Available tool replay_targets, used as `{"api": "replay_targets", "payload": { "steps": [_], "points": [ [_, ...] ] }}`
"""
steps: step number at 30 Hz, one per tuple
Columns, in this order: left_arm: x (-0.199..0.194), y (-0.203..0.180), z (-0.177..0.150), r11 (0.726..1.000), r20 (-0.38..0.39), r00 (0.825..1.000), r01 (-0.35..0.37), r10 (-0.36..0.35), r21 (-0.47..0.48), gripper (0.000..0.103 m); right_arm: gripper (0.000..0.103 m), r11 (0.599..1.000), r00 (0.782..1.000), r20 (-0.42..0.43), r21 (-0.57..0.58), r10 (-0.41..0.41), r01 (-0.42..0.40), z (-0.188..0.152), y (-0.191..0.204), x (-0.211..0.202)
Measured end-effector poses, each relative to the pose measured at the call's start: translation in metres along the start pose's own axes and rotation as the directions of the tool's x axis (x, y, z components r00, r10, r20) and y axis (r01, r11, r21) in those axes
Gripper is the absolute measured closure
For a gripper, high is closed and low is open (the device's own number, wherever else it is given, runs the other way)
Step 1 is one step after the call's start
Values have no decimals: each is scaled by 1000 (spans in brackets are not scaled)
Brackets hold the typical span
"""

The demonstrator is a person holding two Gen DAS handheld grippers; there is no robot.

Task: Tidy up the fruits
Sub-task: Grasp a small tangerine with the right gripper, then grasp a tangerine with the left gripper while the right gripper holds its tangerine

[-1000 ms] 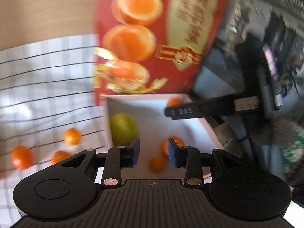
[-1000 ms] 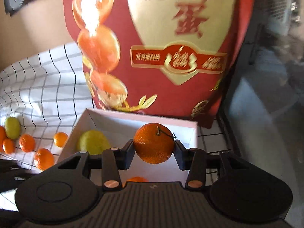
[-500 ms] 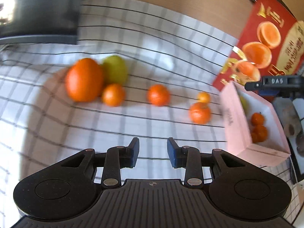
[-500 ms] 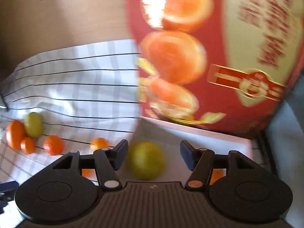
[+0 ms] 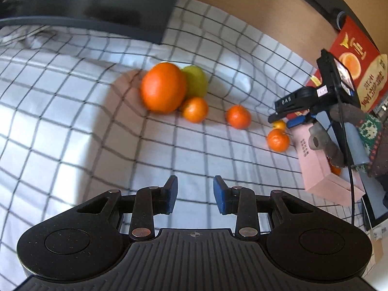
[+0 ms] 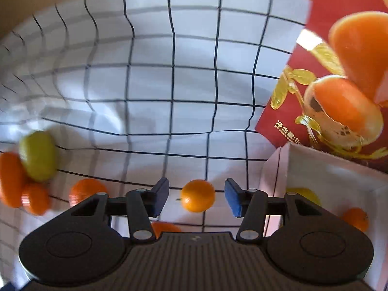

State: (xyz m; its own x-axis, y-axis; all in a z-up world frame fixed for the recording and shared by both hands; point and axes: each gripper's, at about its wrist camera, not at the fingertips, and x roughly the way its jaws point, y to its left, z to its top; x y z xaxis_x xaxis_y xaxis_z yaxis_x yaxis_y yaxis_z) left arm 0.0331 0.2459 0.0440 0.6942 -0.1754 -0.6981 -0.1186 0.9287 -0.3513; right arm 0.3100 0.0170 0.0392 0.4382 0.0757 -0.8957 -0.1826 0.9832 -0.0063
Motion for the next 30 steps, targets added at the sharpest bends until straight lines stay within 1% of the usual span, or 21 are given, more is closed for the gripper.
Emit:
{"api": "replay_targets", "payload": {
  "steps": [2,3,4,6,8,9,12,15,17,19,21,24,27,30],
  "points": [
    [0,8,-1,1000,-1,1000,-6,6,-13,67,55,1000,1000,-23,-18,-18,18,-2,7,8],
    [0,11,0,1000,-1,1000,-8,8,-16,67,63,999,999,-32,-25,-21,21,-3,9,10],
    [1,13,0,1000,0,1000,-7,7,-18,67,65,999,999,-41,-36,-32,30,-5,12,11],
    [2,14,2,1000,2,1000,0,0,-6,67,66,997,999,-27,-66,-44,42,-9,18,8],
    [5,10,5,1000,0,1000,13,-13,22,67,66,994,999,20,-104,-31,32,-16,24,-5],
    [7,6,6,999,-1,1000,23,-23,41,67,66,993,999,39,-115,-20,24,-19,26,-15],
    [15,-9,10,994,-7,998,63,-63,93,67,66,990,993,94,-127,69,-56,-39,25,-53],
    [26,-29,16,984,-20,995,101,-99,149,67,66,983,979,132,-125,152,-136,-72,19,-92],
    [35,-45,25,974,-17,993,120,-119,195,67,66,981,974,151,-122,170,-153,-101,10,-112],
    [44,-62,38,958,1,991,129,-134,256,67,66,984,975,158,-106,157,-141,-130,0,-122],
    [57,-79,52,938,26,991,119,-135,326,67,66,991,980,158,-77,123,-112,-159,-12,-129],
    [85,-102,73,906,59,994,57,-90,419,67,66,999,986,163,-33,45,-40,-196,-29,-135],
    [113,-116,85,880,25,999,29,-46,474,67,66,999,988,157,50,8,-16,-222,-52,-139],
    [130,-126,88,862,2,1000,11,-14,507,67,66,995,987,156,96,-43,28,-247,-67,-144]
  ]
}}
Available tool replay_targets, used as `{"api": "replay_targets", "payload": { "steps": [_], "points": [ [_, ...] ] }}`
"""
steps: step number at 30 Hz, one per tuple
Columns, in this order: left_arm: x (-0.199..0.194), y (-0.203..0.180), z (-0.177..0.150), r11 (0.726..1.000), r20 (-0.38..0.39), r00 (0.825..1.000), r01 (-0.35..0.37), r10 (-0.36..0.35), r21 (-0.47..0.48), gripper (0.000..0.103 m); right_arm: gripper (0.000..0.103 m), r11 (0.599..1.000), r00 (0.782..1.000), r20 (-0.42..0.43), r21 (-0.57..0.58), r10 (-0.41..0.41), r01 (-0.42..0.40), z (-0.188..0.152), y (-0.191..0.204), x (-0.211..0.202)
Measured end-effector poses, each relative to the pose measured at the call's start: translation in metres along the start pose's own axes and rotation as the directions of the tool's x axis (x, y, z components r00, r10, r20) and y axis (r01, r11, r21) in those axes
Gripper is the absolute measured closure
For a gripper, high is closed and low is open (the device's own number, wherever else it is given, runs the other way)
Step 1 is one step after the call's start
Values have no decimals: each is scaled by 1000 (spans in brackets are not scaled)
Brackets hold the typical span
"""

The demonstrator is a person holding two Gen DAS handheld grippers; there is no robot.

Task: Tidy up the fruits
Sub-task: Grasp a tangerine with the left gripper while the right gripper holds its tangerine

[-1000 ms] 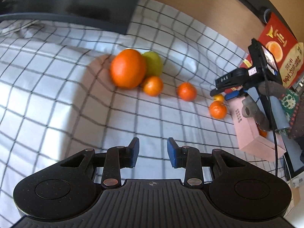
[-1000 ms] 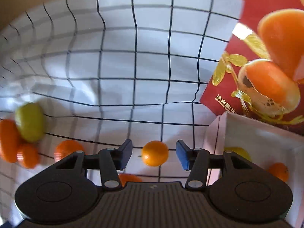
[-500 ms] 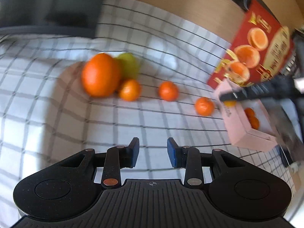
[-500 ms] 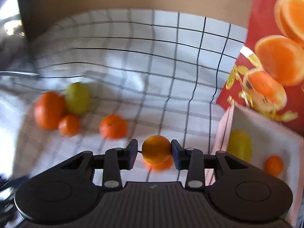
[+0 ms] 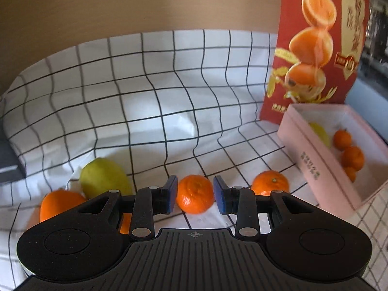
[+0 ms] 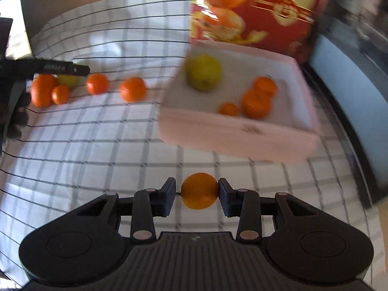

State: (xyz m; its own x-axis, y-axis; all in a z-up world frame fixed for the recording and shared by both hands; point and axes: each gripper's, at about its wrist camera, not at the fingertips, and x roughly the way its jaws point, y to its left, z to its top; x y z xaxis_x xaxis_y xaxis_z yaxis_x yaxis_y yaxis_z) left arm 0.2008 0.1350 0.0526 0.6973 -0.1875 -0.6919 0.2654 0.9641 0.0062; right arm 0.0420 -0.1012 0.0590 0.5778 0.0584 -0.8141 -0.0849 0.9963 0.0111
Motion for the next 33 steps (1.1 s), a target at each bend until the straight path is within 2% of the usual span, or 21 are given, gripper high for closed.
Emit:
{"api": "replay_targets", "payload": {
  "steps": [2,7,11,14,17,22,25,29,33],
  "points": [
    [7,-6,1,999,-21,1000,0,1,40,66,65,1000,1000,13,9,-27,27,-13,-9,-3],
    [21,-22,-3,988,-60,997,-46,55,149,61,65,994,998,25,96,-51,49,-26,-34,-6],
    [22,-22,-4,985,-68,996,-42,54,167,53,65,990,998,18,129,-54,51,-34,-41,-6],
    [25,-19,-4,982,-73,994,-65,79,175,52,65,992,998,11,109,-58,56,-37,-40,-3],
    [34,-10,-4,982,-99,988,-106,122,154,53,65,994,998,12,92,-59,57,-38,-38,-1],
    [43,8,-4,989,-149,980,-116,130,96,53,65,997,999,13,72,-38,37,-38,-33,2],
    [46,12,-7,988,-159,977,-128,140,87,60,65,998,999,5,62,-33,33,-39,-31,4],
    [36,11,-10,995,-143,985,-90,96,47,61,65,998,1000,-2,60,-29,29,-40,-31,6],
    [7,-1,-19,999,-105,994,-38,39,13,61,65,998,1000,-4,54,-22,22,-39,-30,8]
  ]
}}
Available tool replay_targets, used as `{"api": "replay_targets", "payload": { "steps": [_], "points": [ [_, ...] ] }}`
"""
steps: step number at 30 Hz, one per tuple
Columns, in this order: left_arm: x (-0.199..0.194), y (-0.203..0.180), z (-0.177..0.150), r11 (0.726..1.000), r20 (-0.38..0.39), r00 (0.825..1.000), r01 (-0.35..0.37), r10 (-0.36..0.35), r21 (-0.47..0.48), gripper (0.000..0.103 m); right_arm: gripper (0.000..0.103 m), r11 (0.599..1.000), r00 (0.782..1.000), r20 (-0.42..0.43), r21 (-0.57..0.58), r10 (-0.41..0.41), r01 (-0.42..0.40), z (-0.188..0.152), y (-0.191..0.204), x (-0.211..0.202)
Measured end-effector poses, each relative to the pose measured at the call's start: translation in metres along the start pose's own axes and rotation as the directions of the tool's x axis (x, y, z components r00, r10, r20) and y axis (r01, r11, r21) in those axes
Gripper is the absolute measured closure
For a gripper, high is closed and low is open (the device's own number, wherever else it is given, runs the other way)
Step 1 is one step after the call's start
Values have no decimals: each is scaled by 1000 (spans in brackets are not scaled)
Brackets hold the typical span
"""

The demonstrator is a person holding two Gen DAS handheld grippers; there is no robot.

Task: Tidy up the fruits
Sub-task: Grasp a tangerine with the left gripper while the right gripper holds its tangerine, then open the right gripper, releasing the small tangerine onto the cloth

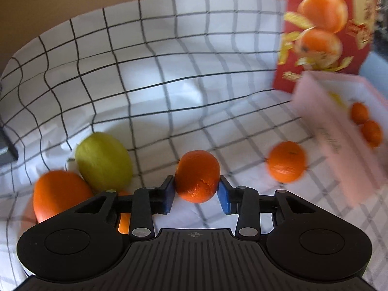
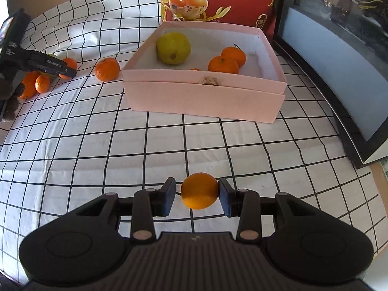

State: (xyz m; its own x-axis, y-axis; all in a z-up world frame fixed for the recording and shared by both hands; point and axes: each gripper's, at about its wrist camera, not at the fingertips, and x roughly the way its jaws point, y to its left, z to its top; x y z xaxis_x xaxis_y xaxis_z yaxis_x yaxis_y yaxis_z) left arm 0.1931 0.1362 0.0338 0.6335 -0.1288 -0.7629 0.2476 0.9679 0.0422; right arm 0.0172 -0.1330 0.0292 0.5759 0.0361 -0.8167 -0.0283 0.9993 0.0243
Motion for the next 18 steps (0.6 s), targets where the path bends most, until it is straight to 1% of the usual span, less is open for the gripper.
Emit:
{"api": "replay_targets", "payload": {
  "steps": [3,6,8,12,16,18],
  "points": [
    [-26,-15,-18,998,6,998,64,-63,-31,61,65,1000,1000,1,-9,12,-12,1,4,1],
    [-45,-33,-43,988,-8,990,143,-144,-61,61,65,999,1000,2,-28,32,-31,3,11,3],
    [-52,-47,-60,983,-23,984,175,-177,-52,61,65,998,999,2,-45,47,-47,4,17,4],
    [-63,-68,-86,980,-60,978,198,-199,-27,61,65,993,997,-6,-89,73,-73,5,30,8],
    [-72,-77,-103,979,-68,977,198,-201,-38,61,65,987,995,-1,-131,98,-97,6,45,10],
    [-74,-76,-106,980,-63,978,195,-198,-50,61,64,982,994,0,-155,111,-110,5,52,10]
  ]
}}
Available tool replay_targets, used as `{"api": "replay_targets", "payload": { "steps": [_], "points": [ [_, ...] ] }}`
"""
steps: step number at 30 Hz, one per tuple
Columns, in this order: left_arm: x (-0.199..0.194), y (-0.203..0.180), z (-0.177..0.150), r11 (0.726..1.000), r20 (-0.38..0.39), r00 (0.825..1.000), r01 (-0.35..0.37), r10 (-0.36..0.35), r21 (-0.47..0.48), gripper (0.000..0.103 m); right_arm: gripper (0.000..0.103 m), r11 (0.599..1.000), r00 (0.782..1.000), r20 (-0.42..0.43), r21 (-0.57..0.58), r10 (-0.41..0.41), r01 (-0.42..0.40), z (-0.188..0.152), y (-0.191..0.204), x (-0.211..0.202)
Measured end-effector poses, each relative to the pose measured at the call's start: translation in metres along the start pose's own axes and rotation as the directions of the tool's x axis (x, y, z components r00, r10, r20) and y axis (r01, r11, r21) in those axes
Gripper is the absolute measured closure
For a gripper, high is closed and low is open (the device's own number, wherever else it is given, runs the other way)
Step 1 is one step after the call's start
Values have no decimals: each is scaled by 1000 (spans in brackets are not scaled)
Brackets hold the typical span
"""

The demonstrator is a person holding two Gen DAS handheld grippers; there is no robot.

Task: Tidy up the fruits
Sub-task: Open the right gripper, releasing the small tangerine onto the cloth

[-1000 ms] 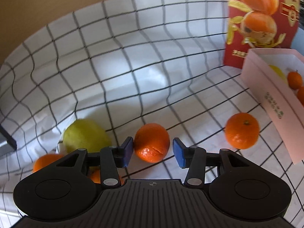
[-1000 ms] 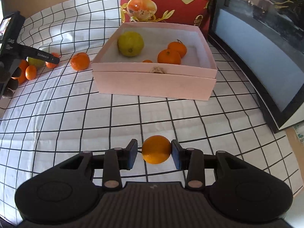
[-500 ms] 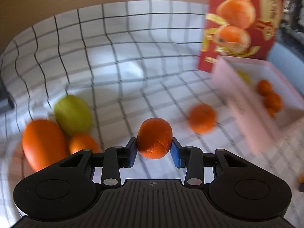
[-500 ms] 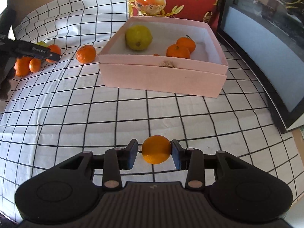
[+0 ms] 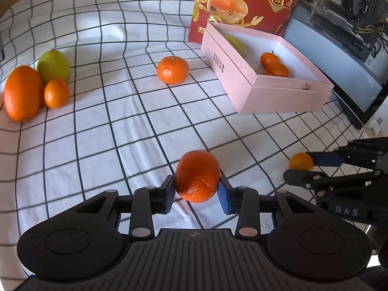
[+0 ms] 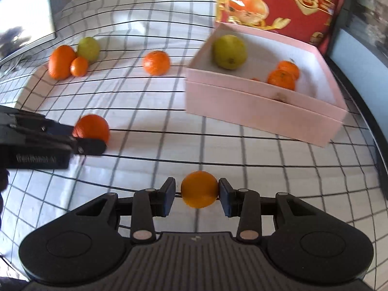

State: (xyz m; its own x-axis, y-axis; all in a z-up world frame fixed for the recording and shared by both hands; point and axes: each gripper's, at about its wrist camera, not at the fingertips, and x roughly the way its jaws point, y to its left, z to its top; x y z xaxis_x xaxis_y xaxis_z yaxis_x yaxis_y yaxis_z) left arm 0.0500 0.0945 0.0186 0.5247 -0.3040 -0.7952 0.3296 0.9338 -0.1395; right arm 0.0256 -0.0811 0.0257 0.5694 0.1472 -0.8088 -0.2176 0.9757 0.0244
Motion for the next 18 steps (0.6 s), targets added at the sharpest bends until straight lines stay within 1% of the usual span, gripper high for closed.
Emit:
{"api": "replay_targets", "payload": {
  "steps": [2,3,5,7,8,9,11,13,18],
  "points": [
    [0,1,-1,1000,-2,1000,2,-2,-9,61,64,1000,1000,5,-30,7,-6,-2,5,0],
    [-1,2,-1,1000,-3,1000,2,-2,-11,61,62,999,1000,5,-43,10,-9,-2,8,0],
    [-1,0,-1,1000,-3,1000,-1,1,-12,61,55,998,1000,4,-57,10,-10,-4,10,0],
    [1,0,1,1000,-4,1000,-4,4,-12,61,46,998,1000,7,-61,0,1,-7,9,-1],
    [1,-1,1,1000,-5,1000,-5,5,-16,61,45,998,1000,9,-61,-9,9,-7,8,-1],
    [2,0,1,1000,-7,1000,-4,4,-24,61,42,998,1000,12,-57,-18,19,-9,7,-2],
    [3,1,2,999,-18,1000,4,-5,-43,61,41,999,999,14,-37,-38,38,-11,-1,-4],
    [4,2,3,999,-25,1000,5,-7,-51,61,37,999,999,11,-10,-51,51,-13,-7,-4],
    [4,3,4,997,-29,1000,7,-10,-83,61,36,994,996,13,62,-91,90,-23,-24,-7]
  ]
}}
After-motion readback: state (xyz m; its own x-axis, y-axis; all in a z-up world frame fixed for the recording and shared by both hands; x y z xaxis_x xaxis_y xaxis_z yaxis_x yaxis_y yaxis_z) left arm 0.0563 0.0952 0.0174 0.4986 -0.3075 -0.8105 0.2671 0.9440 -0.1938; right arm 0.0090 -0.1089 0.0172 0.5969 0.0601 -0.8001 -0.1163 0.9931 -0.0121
